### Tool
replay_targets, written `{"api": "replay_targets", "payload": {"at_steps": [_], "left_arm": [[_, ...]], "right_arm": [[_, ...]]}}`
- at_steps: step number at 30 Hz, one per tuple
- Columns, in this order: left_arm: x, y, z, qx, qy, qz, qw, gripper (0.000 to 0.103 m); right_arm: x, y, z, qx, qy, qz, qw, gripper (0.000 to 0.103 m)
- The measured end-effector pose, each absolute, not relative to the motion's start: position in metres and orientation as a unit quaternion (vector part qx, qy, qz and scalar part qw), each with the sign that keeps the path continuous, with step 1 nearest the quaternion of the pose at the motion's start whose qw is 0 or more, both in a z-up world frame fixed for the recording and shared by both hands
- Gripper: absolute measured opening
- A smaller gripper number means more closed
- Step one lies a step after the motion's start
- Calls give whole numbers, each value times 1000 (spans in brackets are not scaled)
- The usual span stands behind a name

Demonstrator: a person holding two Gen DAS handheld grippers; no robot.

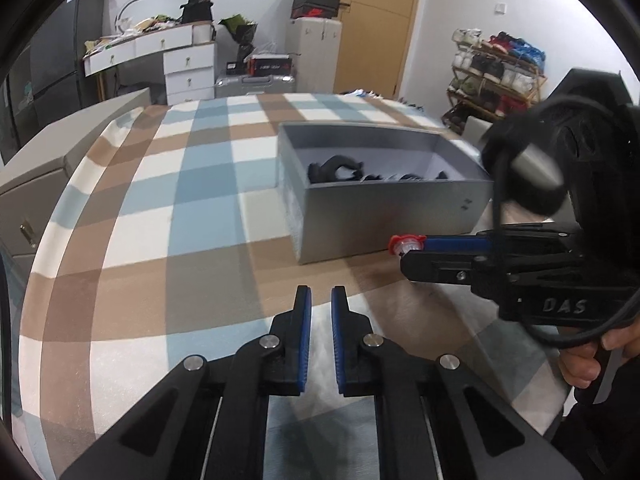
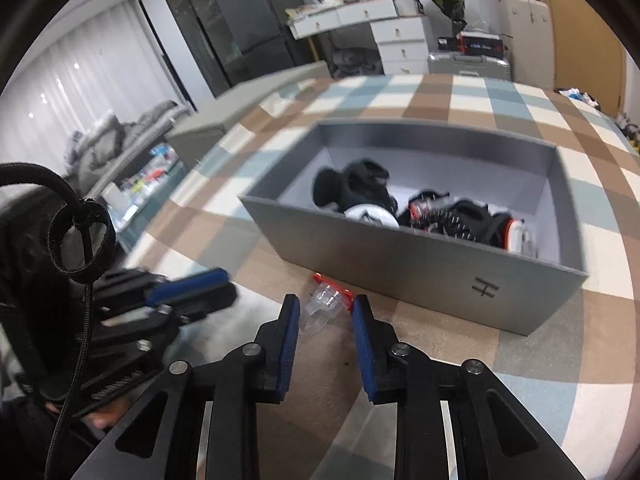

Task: Organize jewelry

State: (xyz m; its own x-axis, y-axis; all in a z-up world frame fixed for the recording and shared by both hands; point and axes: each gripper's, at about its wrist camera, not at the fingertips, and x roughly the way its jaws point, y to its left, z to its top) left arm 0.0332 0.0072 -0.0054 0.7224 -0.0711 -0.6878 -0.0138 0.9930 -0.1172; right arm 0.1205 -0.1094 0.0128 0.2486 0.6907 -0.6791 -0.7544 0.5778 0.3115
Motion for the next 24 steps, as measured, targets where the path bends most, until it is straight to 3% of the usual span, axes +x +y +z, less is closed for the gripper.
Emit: {"api": "replay_targets", "payload": {"at_steps": [9,24], "left_arm": [[48,-9,30,-57,324,-46,943,5],[95,-3,25,-66,319,-19,945,8]], "right_arm": [[131,-137,56,31,356,468,808,26],[174,-153,44,59,373,400,835,31]]}}
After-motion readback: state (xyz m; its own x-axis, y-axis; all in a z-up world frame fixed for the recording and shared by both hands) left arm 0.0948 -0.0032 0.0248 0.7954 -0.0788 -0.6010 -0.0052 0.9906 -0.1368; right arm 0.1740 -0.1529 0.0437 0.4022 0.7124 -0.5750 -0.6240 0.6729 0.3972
